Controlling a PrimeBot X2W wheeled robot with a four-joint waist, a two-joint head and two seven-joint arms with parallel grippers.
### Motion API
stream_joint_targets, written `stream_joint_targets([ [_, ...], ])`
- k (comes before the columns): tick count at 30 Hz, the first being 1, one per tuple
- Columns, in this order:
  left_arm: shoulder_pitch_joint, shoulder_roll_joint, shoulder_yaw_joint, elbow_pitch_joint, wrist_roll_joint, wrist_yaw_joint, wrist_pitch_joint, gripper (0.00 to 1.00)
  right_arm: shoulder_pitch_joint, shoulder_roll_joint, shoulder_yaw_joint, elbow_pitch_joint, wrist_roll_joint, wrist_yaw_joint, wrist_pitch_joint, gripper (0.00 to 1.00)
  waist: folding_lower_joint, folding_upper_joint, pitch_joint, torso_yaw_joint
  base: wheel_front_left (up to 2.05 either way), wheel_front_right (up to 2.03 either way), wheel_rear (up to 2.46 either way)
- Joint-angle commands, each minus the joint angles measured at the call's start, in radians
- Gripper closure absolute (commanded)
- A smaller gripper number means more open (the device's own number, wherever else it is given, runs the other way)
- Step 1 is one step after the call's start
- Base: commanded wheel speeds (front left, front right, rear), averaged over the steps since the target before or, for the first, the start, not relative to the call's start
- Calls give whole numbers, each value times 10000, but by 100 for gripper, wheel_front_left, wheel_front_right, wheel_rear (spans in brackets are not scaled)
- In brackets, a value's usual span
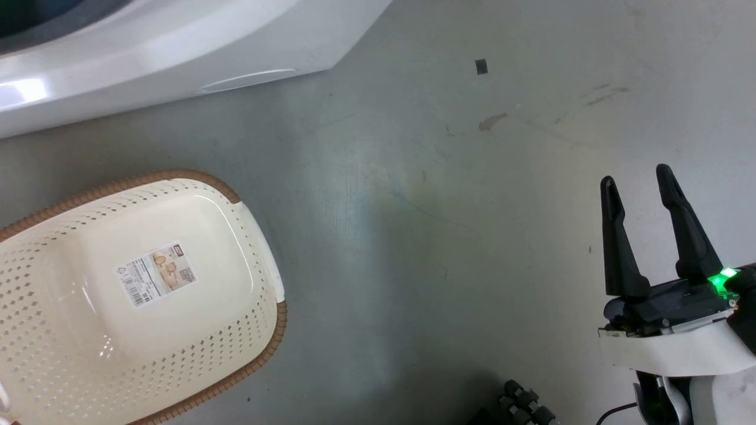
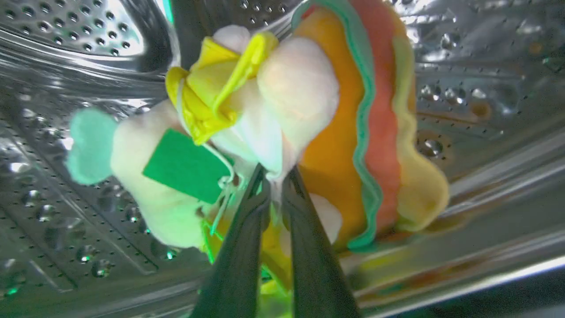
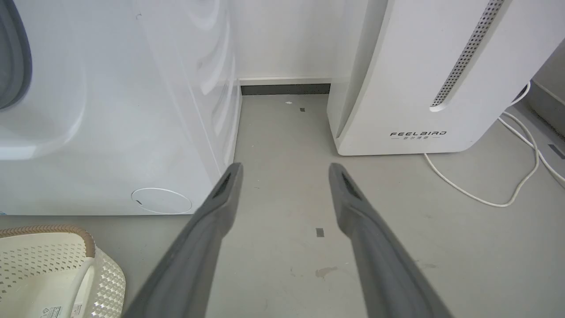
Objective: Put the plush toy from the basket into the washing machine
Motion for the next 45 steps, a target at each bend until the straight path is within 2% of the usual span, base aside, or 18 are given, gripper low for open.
stream_joint_targets([
  [1,-135,47,-69,125,-69,-41,17,100,-115,5,11,-31,69,-9,-46,0,-2,0,66,-48,0,0,0],
  [5,-342,-116,-125,703,-529,-42,197,100,-151,5,56,-57,75,-9,-46,0,-2,0,194,-40,0,0,0],
  [11,-500,-115,-748,1081,-911,-43,442,100,-295,5,63,-64,69,-9,-46,0,-2,0,307,54,0,0,0],
  [12,-517,-112,-785,1145,-974,-43,416,88,-316,5,69,-52,58,-9,-46,0,-2,0,299,70,0,0,0],
  [13,-530,-119,-800,1199,-1014,-43,312,0,-333,5,63,-37,44,-9,-46,0,-2,0,273,96,0,0,0],
  [19,-245,-345,-965,1600,-1179,-43,-497,0,-383,5,-116,3,-138,-9,-46,0,-2,0,-291,338,0,0,0],
  [26,776,-896,-1362,1915,-1652,-43,-1747,0,-256,5,-432,91,-625,-9,-46,0,-2,0,-1691,922,0,0,0],
  [35,2606,-1820,-1690,1652,-2151,-21,-4261,0,135,5,-955,14,-1254,-9,-46,0,-2,0,-3913,1926,0,0,0],
  [40,4029,-2356,-1485,640,-2380,354,-5029,0,482,5,-1117,-124,-1466,-9,-46,0,-2,0,-4985,2414,0,0,0],
  [45,6095,-2616,-969,-1749,-2393,1098,-5110,0,836,5,-1105,-232,-1545,-9,-46,0,-2,0,-5704,2807,0,0,0],
])
